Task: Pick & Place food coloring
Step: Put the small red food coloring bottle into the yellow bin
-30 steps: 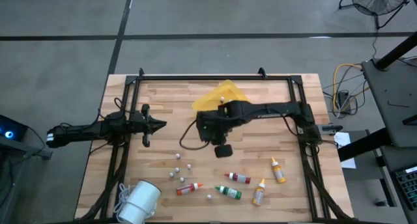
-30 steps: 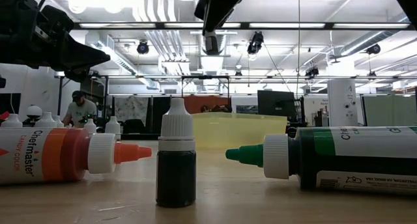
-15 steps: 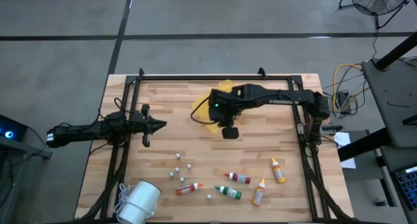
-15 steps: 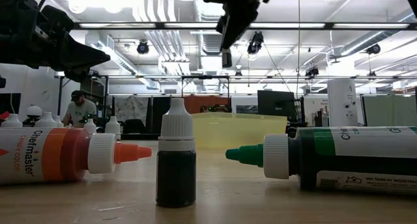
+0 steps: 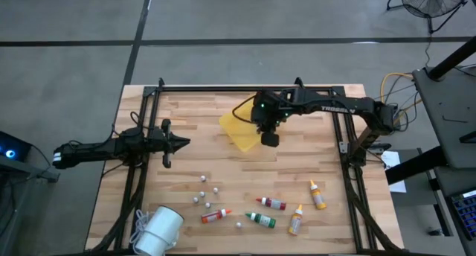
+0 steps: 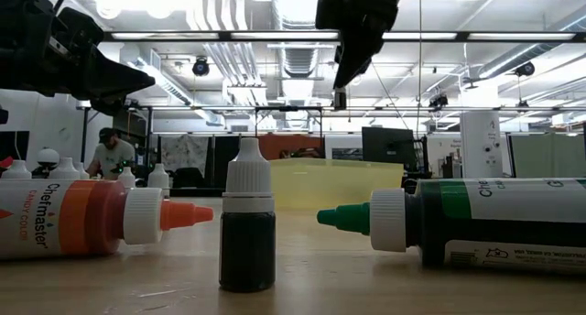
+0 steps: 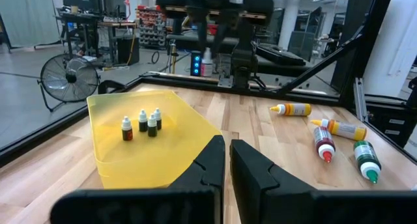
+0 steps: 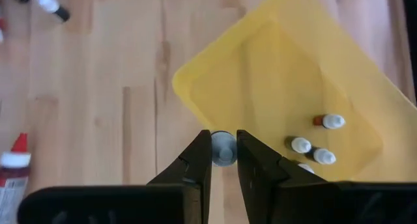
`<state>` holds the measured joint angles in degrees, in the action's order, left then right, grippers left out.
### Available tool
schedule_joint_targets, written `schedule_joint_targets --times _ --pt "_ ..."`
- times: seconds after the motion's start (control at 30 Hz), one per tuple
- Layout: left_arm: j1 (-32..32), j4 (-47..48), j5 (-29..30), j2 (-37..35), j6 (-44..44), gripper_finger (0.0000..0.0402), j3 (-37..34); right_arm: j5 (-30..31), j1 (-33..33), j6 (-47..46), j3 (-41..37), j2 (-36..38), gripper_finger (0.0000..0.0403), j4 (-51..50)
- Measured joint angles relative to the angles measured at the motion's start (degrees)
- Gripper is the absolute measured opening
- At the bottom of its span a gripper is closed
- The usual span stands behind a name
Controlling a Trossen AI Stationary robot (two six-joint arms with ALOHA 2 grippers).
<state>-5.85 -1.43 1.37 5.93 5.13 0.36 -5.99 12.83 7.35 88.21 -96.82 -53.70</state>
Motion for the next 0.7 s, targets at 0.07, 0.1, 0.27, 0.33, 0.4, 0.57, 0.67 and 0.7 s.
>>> schedule_joint_targets --times 0.07,0.1,0.27,0.33,0.4,0.57,0.67,0.7 --pt "0.0 0.0 0.0 -0.02 0.0 0.0 0.0 0.01 0.8 -2.48 -0.12 0.0 0.0048 1.07" --pt "0.0 0.0 0.0 0.0 0.0 0.0 0.0 0.01 1.25 -3.95 -0.18 0.0 0.0048 1.61" --pt "-0.04 0.0 0.0 -0.01 0.0 0.0 0.0 0.41 3.47 -12.24 -0.37 0.0 0.0048 2.79" --pt "-0.04 0.0 0.0 0.0 0.0 0.0 0.0 2.1 4.09 -15.74 -0.72 0.0 0.0048 2.72" --pt "-0.04 0.0 0.0 0.0 0.0 0.0 0.0 3.48 4.6 -19.36 -1.02 0.0 0.0048 2.53" --pt "-0.04 0.0 0.0 0.0 0.0 0.0 0.0 5.58 5.15 -26.2 -1.45 0.0 0.0048 2.41" --pt "-0.04 0.0 0.0 0.0 0.0 0.0 0.0 6.84 5.13 -29.84 -2.05 0.0 0.0048 2.39" --pt "-0.04 0.0 0.0 0.0 0.0 0.0 0.0 7.49 5.13 -31.05 -2.3 0.0 0.0048 2.39"
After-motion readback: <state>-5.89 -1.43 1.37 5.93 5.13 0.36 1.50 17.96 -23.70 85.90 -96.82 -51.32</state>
